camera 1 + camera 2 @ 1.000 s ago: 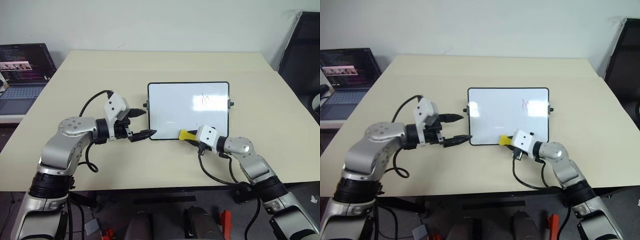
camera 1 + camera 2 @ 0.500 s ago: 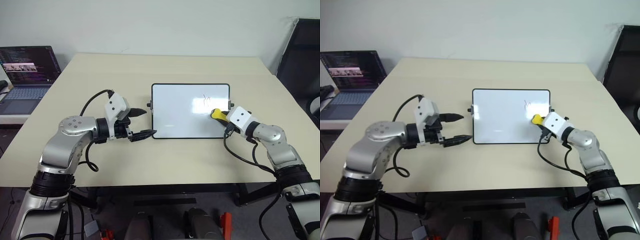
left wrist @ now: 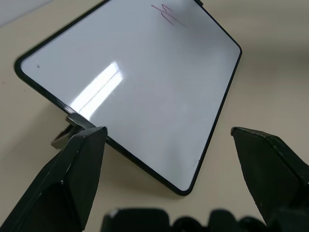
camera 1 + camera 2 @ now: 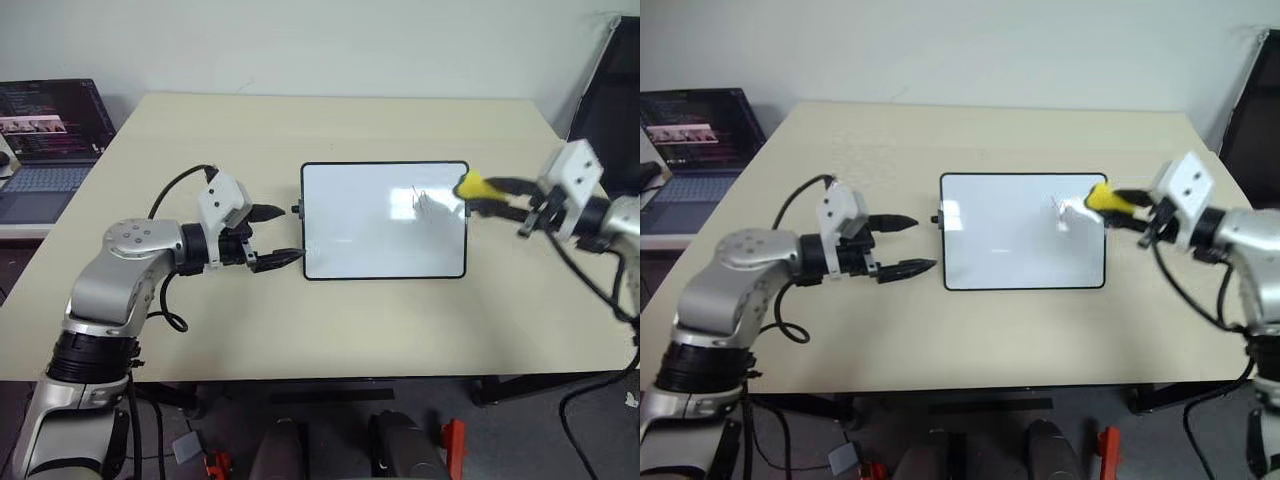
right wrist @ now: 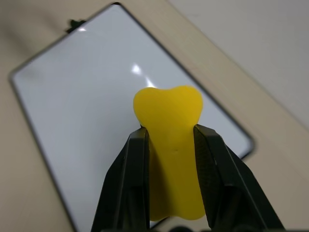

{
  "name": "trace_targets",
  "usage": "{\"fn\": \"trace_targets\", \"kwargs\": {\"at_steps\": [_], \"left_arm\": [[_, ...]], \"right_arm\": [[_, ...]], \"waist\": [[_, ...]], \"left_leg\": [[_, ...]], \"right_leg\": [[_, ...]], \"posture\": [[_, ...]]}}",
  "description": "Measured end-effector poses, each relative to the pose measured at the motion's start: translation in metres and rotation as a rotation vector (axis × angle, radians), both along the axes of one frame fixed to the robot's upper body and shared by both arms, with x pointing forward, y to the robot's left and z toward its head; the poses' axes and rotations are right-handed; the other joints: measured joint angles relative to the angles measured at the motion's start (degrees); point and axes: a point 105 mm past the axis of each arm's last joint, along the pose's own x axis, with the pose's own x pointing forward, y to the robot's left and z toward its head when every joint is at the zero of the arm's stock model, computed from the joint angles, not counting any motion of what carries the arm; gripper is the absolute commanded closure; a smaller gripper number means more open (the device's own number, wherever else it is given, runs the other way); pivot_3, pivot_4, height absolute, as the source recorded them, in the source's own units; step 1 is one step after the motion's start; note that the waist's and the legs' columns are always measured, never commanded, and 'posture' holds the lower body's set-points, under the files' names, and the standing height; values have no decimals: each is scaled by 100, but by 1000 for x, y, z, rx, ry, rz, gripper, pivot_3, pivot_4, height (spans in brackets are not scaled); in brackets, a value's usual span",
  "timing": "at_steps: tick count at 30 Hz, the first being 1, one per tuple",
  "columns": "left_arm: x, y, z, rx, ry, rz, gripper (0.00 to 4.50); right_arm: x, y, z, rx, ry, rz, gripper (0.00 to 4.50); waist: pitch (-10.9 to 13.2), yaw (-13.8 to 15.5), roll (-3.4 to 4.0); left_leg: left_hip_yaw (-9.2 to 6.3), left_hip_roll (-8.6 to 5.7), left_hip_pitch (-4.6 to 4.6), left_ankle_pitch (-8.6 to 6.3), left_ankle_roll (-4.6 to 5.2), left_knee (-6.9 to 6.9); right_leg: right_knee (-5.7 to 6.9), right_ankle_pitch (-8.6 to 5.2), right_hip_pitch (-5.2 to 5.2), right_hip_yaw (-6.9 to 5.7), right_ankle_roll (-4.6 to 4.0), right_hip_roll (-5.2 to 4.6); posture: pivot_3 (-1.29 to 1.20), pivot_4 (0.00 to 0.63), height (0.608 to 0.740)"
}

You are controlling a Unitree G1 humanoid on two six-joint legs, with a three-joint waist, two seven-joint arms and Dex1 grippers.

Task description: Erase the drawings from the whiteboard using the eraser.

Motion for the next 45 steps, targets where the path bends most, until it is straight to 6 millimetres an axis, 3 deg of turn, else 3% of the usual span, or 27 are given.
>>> {"fn": "trace_targets", "kwargs": {"at_steps": [2, 8, 22, 30, 40, 45], "left_arm": [[1, 0, 9, 14, -33, 0, 0], [4, -3, 23, 32, -89, -1, 0], [0, -8, 25, 40, -98, -18, 0], [0, -8, 25, 41, -97, -20, 0], [-1, -12, 20, 48, -82, -34, 0], [0, -11, 20, 47, -80, -34, 0]], "right_arm": [[2, -8, 1, -22, -4, -21, 3534], [8, -3, 7, -34, -30, -1, 3534], [13, 5, 5, -45, -31, 36, 3534], [16, -14, 0, -74, -11, -28, 3534], [15, -16, -4, -83, -9, -22, 3534], [25, 3, -5, -3, -50, 9, 3534]], "waist": [[0, 14, 0], [6, -28, 9], [7, -23, 9], [7, -20, 10], [7, -30, 10], [7, -65, 10]], "left_leg": [[1, 0, 0, 0, 0, 1], [3, 0, 0, 0, 0, 1], [2, 0, 0, 0, 0, 4], [3, 0, 1, 0, 0, 6], [2, 0, 1, 0, 0, 13], [3, 0, 3, 0, 0, 19]], "right_leg": [[0, -1, 0, 1, 0, 0], [5, 0, 0, 5, 0, 0], [10, 1, 0, 4, -2, 0], [11, 11, 0, 4, -20, 0], [21, 11, 0, 5, -19, 1], [29, 11, 0, 7, -19, 2]], "posture": [[0, 150, 740], [0, 150, 740], [0, 150, 740], [0, 150, 740], [0, 150, 740], [0, 150, 740]]}}
